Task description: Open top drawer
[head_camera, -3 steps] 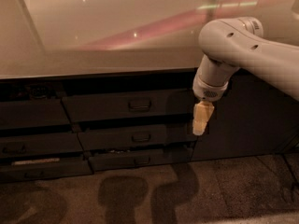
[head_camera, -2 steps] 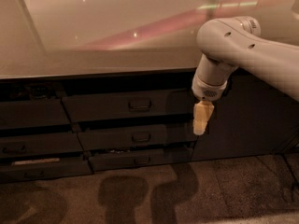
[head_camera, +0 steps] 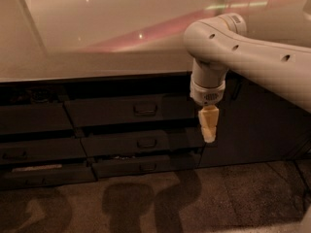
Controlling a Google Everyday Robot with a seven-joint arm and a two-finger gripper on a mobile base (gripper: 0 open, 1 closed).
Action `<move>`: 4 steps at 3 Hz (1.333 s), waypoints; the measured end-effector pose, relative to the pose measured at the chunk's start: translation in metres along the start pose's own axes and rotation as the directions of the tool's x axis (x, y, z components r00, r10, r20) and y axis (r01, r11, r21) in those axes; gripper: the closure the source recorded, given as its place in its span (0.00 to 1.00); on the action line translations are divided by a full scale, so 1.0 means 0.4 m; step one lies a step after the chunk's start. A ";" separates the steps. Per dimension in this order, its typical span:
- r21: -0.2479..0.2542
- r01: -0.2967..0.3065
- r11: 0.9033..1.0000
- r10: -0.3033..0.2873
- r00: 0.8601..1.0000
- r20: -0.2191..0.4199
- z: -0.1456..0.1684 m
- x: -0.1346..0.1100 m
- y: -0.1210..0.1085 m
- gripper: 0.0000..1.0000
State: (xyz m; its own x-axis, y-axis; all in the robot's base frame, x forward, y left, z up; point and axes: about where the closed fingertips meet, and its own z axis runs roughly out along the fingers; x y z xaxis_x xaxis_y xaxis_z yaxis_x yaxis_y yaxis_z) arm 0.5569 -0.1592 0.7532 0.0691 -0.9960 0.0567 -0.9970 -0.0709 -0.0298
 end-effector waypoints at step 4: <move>0.114 0.021 0.993 -0.064 0.918 0.391 0.019 0.056 0.004 0.00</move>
Offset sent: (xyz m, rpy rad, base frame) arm 0.0013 -0.0333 0.0040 0.7006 -0.1329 0.1686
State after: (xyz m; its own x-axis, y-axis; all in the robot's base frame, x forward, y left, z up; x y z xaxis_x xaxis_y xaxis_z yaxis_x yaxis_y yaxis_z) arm 0.5572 -0.1821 0.7467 0.1405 -0.9312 -0.3362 -0.9850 -0.0972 -0.1422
